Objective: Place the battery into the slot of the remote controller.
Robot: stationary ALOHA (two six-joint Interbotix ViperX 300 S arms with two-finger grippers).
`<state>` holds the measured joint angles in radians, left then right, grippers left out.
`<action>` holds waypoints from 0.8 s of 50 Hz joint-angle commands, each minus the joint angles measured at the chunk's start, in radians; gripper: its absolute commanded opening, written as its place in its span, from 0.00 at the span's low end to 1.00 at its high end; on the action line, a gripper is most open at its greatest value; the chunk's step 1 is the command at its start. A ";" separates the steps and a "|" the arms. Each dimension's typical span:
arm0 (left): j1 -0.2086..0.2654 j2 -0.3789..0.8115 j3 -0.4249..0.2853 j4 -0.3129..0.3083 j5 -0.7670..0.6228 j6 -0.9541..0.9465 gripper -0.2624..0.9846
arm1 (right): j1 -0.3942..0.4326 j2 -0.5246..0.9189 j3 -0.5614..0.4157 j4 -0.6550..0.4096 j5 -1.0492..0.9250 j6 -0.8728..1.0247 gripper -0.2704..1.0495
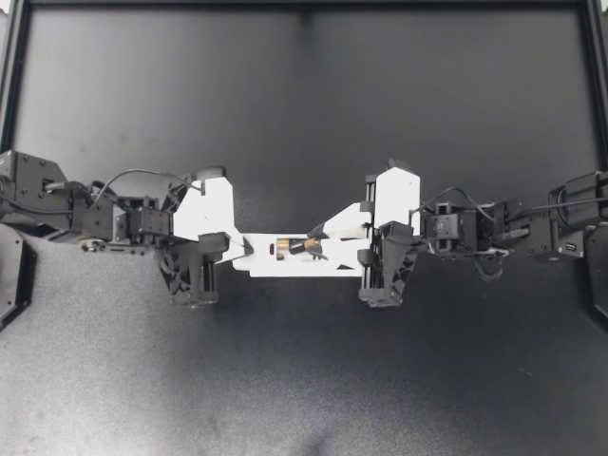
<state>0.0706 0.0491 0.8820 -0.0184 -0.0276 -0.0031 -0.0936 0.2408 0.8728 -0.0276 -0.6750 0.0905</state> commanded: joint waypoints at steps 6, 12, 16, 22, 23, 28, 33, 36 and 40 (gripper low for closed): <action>0.002 -0.005 -0.012 -0.003 0.014 -0.002 0.10 | 0.006 -0.003 -0.015 -0.002 0.000 0.003 0.25; 0.002 -0.005 -0.012 -0.003 0.014 -0.002 0.10 | 0.006 -0.002 -0.015 -0.002 0.012 0.003 0.25; 0.003 -0.006 -0.012 -0.003 0.014 -0.002 0.10 | 0.006 0.000 -0.017 -0.002 0.021 0.003 0.25; 0.002 -0.008 -0.014 -0.003 0.014 -0.002 0.10 | 0.011 0.009 -0.026 -0.002 0.041 0.003 0.25; 0.003 -0.008 -0.014 -0.002 0.015 -0.002 0.10 | 0.011 0.012 -0.029 -0.002 0.046 0.003 0.25; 0.002 -0.009 -0.014 -0.003 0.014 -0.002 0.10 | 0.015 0.020 -0.044 -0.002 0.072 0.002 0.25; 0.003 -0.009 -0.014 -0.003 0.014 -0.002 0.10 | 0.018 0.021 -0.060 -0.002 0.104 0.002 0.25; 0.002 -0.009 -0.014 -0.002 0.014 -0.002 0.10 | 0.018 0.018 -0.066 -0.003 0.129 0.002 0.25; 0.003 -0.009 -0.014 -0.003 0.014 -0.002 0.10 | 0.018 0.012 -0.074 -0.003 0.164 0.002 0.26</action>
<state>0.0706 0.0491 0.8759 -0.0199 -0.0169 -0.0031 -0.0798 0.2761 0.8207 -0.0291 -0.5323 0.0920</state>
